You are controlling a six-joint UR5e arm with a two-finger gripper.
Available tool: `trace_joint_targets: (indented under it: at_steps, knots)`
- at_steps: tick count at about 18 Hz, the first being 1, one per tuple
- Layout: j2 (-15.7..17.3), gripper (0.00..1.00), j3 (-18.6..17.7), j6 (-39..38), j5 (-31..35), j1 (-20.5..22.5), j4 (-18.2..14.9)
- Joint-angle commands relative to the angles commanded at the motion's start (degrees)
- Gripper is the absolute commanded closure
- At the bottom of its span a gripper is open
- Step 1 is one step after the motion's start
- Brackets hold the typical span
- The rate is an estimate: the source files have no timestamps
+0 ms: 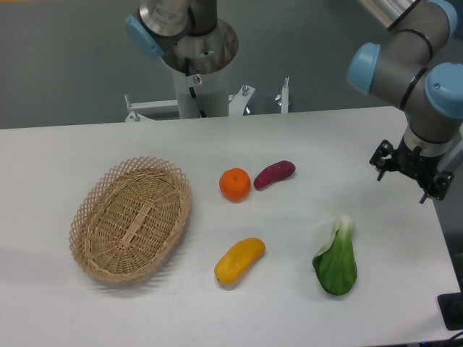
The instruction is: Pick up the green vegetable from the table
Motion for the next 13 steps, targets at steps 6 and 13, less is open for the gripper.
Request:
trace_joint_targets:
  at_steps: [6,13]
  knots:
    - [0.0,0.00,0.5,-0.5,-0.3,0.2,-0.3]
    - [1.1,0.00,-0.3,-7.8,-5.4,-0.7,-2.9]
